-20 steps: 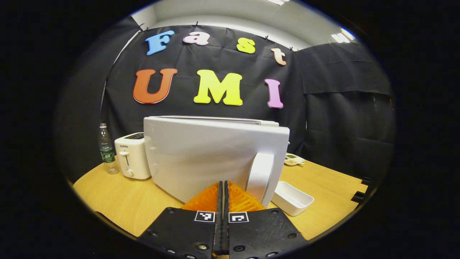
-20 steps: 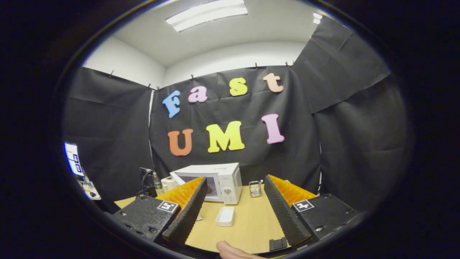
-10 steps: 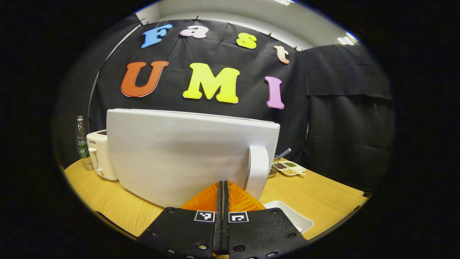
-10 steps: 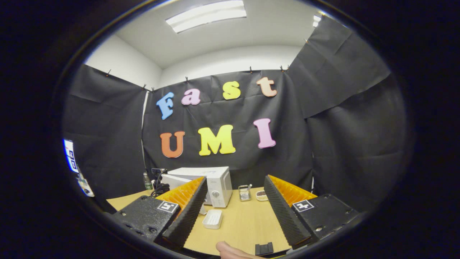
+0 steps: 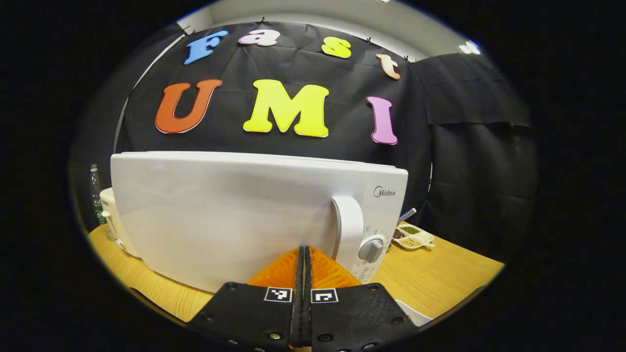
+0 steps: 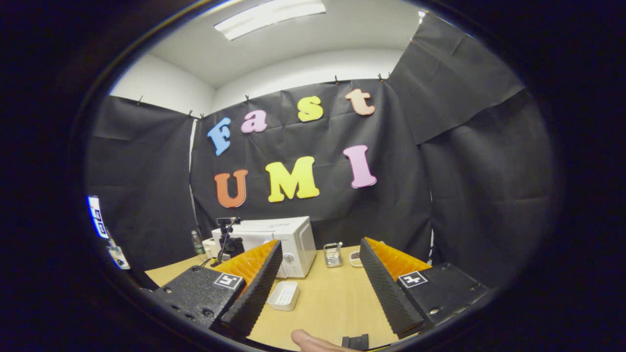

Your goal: Open the microwave oven with the left hand, put the food in, and close the microwave oven.

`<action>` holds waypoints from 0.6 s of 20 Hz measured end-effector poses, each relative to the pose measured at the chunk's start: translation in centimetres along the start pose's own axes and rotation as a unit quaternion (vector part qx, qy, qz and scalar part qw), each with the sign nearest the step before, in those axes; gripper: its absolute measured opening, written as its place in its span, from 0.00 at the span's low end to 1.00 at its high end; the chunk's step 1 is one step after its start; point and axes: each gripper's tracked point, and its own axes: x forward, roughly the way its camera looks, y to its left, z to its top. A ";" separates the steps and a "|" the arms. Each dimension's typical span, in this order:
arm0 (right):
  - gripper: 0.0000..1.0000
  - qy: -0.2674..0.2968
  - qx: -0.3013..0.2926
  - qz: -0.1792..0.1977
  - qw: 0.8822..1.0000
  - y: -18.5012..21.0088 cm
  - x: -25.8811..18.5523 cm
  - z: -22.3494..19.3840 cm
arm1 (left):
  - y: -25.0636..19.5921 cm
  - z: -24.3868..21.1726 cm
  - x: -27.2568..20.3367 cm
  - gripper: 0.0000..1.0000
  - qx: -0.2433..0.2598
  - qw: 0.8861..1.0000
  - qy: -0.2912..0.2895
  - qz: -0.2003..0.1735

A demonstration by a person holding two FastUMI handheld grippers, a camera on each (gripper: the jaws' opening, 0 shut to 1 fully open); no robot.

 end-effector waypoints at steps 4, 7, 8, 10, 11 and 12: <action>1.00 0.011 0.007 0.001 1.000 0.0 0.4 -1.0 | 0.2 0.1 -0.3 0.01 -0.014 1.000 0.015 0.009; 1.00 0.016 0.004 -0.003 1.000 -0.1 0.1 -1.0 | 0.0 -0.2 -0.2 0.02 -0.025 0.999 0.019 0.003; 1.00 0.014 0.002 -0.006 1.000 -0.1 -0.1 -0.8 | 0.1 -0.4 -0.2 0.02 -0.034 0.999 0.018 0.002; 1.00 0.011 -0.007 -0.014 1.000 -0.2 -0.3 -0.5 | 0.3 -0.6 -0.6 0.01 -0.054 0.998 0.027 0.008; 1.00 0.012 -0.011 -0.017 1.000 0.0 -0.4 -0.3 | 0.3 -0.3 -1.3 0.01 -0.062 0.998 0.027 0.008; 1.00 0.013 -0.011 -0.017 1.000 0.3 -0.4 -0.4 | -0.1 0.3 -2.0 0.01 -0.069 0.997 0.022 0.002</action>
